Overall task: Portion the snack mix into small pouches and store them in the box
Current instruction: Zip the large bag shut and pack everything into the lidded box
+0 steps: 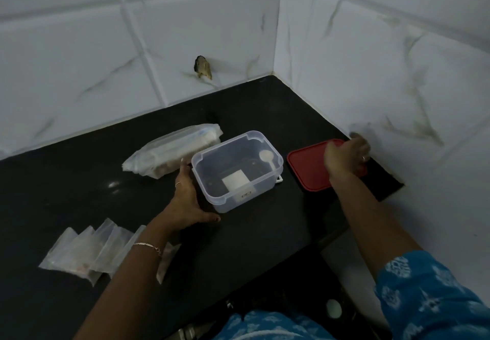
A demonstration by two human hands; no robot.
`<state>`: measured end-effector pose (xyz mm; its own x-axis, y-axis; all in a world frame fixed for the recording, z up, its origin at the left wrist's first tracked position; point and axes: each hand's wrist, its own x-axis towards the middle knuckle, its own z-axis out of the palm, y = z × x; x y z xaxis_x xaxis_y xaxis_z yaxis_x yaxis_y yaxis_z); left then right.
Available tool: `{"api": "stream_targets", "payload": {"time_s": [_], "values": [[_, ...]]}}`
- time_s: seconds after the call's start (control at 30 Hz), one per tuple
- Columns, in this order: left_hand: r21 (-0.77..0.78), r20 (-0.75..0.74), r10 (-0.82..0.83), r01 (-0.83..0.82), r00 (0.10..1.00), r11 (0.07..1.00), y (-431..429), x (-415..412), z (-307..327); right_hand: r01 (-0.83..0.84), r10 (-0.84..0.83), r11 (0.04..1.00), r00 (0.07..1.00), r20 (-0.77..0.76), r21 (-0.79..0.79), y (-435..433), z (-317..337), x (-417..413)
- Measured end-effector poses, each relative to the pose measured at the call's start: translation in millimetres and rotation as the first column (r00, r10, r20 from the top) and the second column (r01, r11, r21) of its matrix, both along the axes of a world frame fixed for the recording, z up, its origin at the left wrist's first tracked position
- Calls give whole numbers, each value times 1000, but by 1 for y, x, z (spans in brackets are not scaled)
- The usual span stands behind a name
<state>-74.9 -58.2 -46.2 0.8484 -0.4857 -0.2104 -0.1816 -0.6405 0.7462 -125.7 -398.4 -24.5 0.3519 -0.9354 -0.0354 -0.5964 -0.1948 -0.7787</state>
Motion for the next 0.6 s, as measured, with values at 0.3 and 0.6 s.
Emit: {"api": "stream_targets", "payload": {"time_s": [0.3, 0.6], "values": [[27, 466, 249, -296, 849, 955, 50, 52, 30, -781, 833, 498, 551, -41, -378, 91, 60, 119], [486, 472, -19, -242, 881, 840, 46, 102, 6, -980, 750, -197, -125, -649, -39, 160, 39, 181]]}}
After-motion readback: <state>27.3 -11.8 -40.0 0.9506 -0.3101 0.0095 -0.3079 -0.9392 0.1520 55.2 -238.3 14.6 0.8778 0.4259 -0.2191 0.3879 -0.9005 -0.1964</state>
